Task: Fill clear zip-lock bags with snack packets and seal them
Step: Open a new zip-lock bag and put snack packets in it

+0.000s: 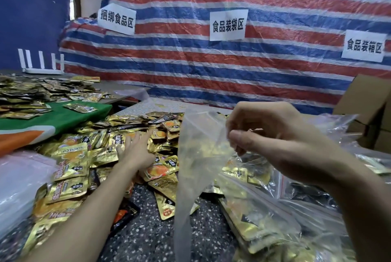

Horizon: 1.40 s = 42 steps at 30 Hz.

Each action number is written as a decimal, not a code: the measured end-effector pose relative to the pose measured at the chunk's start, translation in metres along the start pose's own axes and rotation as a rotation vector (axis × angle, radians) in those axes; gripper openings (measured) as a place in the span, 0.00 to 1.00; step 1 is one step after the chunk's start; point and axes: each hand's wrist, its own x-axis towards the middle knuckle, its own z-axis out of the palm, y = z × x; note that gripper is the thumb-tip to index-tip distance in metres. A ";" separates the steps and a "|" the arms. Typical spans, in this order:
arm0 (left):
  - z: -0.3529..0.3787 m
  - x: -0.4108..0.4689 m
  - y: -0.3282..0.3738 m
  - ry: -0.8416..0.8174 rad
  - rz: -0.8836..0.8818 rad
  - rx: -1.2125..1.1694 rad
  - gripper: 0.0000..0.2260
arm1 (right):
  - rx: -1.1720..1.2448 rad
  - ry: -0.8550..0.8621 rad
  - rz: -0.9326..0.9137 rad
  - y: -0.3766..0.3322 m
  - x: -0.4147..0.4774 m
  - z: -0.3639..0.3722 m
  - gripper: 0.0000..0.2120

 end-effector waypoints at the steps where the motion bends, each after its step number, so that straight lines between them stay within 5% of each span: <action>1: 0.007 -0.001 -0.001 -0.027 0.005 0.027 0.35 | -0.008 -0.012 0.002 -0.001 0.001 0.002 0.04; 11: 0.004 -0.007 0.003 0.239 -0.146 0.004 0.33 | 0.000 -0.026 0.004 -0.004 -0.001 0.001 0.03; 17: -0.049 -0.015 0.020 0.427 -0.089 -0.757 0.36 | 0.001 0.022 0.008 -0.008 -0.004 -0.006 0.05; 20: -0.099 -0.027 0.035 0.312 0.055 -1.233 0.33 | 0.003 0.018 0.007 -0.008 -0.004 -0.006 0.04; 26: -0.181 -0.086 0.072 0.113 0.571 -1.564 0.19 | -0.008 -0.040 0.007 -0.012 -0.003 0.000 0.06; 33: -0.205 -0.134 0.096 -0.004 0.869 -1.429 0.12 | -0.005 0.026 -0.002 -0.013 -0.001 0.005 0.06; 38: -0.198 -0.144 0.103 -0.017 0.869 -1.150 0.21 | -0.001 0.197 -0.055 -0.012 0.000 0.004 0.04; 42: -0.188 -0.143 0.111 0.015 0.868 -0.949 0.19 | 0.046 0.279 -0.099 -0.010 0.001 0.002 0.05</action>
